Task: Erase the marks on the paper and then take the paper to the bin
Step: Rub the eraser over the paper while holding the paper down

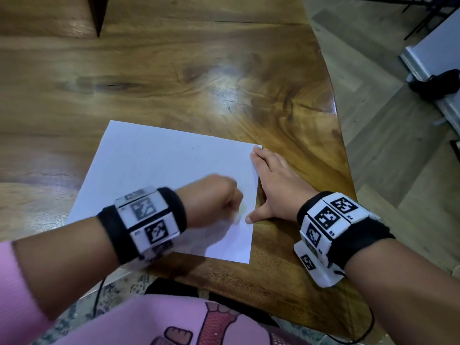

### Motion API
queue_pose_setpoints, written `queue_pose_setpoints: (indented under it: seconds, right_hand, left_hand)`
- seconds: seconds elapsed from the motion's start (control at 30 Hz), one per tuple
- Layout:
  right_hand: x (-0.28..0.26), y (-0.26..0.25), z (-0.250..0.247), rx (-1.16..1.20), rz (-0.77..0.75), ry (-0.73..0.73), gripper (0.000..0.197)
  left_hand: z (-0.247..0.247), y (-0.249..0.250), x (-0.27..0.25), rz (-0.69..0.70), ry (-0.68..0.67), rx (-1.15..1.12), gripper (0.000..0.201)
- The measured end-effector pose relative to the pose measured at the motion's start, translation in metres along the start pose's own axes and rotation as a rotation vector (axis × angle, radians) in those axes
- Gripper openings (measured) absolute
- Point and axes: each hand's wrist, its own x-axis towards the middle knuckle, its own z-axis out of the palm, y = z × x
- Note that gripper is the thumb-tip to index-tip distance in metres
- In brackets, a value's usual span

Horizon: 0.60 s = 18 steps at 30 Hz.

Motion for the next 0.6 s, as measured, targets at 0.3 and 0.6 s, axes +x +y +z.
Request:
queue_pose_setpoints:
  seconds: [0.3, 0.6]
  right_hand:
    - [-0.001, 0.001, 0.000, 0.013, 0.010, -0.005, 0.133]
    - [-0.001, -0.001, -0.001, 0.010, 0.015, -0.014, 0.133]
  left_hand:
    - [0.007, -0.001, -0.023, 0.039, -0.108, 0.053, 0.005]
    - [-0.013, -0.024, -0.009, -0.165, 0.222, -0.008, 0.011]
